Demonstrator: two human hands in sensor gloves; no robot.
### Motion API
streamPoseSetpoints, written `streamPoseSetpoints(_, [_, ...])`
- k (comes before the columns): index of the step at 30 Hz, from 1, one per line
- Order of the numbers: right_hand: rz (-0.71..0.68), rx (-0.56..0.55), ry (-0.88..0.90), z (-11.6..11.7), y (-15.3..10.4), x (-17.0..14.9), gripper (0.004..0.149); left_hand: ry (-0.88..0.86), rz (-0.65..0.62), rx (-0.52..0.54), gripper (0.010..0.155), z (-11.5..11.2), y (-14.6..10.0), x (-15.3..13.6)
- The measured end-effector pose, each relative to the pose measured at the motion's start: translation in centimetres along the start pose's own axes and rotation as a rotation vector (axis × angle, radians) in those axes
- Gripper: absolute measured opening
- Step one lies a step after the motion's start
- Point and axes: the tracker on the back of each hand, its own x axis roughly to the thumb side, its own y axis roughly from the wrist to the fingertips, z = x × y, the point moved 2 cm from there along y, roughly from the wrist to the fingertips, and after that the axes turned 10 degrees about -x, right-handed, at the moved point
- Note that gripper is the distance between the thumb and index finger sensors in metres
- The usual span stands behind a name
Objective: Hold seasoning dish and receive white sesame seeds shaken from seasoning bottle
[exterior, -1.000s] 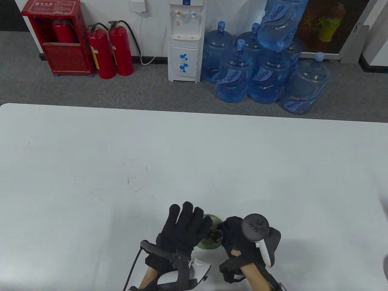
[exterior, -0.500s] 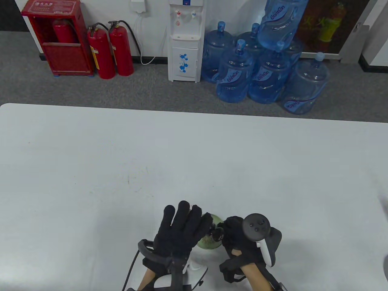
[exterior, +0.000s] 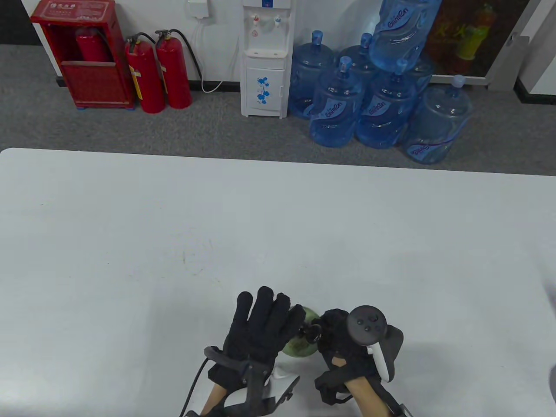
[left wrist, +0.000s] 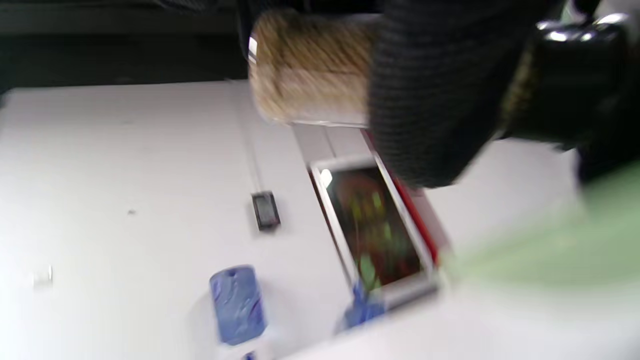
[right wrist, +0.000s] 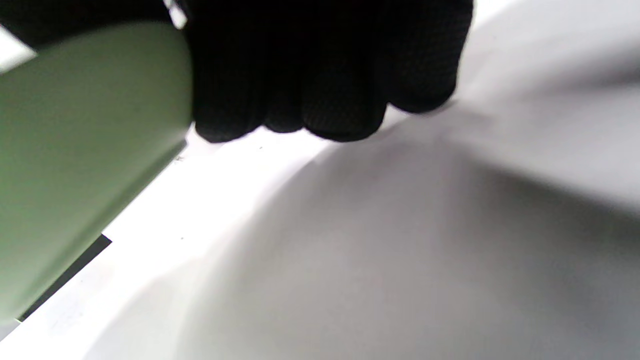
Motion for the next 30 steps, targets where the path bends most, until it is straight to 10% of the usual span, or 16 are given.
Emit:
streamPoseSetpoints(2, [0.015,0.012,0.013,0.1,0.0,-0.1,0.038,-0.042,0.073,0.177,0.064,2.4,-0.3,-1.4])
streamPoseSetpoints(4, [0.010,0.010,0.013,0.1,0.1,0.0,0.039,-0.260,0.093,0.068,0.064,1.3,0.2,-1.4])
streamPoseSetpoints(6, [0.011,0.006,-0.006,0.2,0.1,-0.1,0.038,-0.023,0.033,-0.043,0.064,-0.3,0.0,-0.2])
streamPoseSetpoints(9, [0.017,0.007,0.013,0.1,0.0,-0.1,0.039,-0.192,0.141,0.169,0.064,2.0,-0.5,-2.5])
streamPoseSetpoints(12, [0.018,0.002,-0.003,0.2,0.3,-0.3,0.038,-0.036,0.063,-0.031,0.064,-0.2,0.1,-0.5])
streamPoseSetpoints(15, [0.027,0.000,0.014,0.0,0.3,-0.3,0.039,-0.140,0.106,0.178,0.064,2.1,-0.5,-1.8])
streamPoseSetpoints(17, [0.020,-0.003,0.017,-0.1,0.3,-0.3,0.038,-0.292,0.142,0.096,0.064,1.2,0.0,-1.7])
streamPoseSetpoints(20, [0.032,-0.005,0.008,0.1,0.3,-0.6,0.038,-0.009,0.039,0.074,0.064,0.6,-0.3,-0.5])
streamPoseSetpoints(22, [0.029,-0.003,0.026,-0.1,0.3,-0.5,0.038,-0.203,0.137,0.193,0.064,2.4,-0.6,-2.3])
streamPoseSetpoints(26, [0.026,-0.006,0.004,0.1,0.3,-0.5,0.038,0.014,0.024,0.050,0.064,0.1,-0.3,-0.4])
streamPoseSetpoints(30, [0.007,-0.010,0.014,-0.2,0.2,-0.1,0.038,-0.307,0.138,0.088,0.064,1.2,-0.1,-2.1])
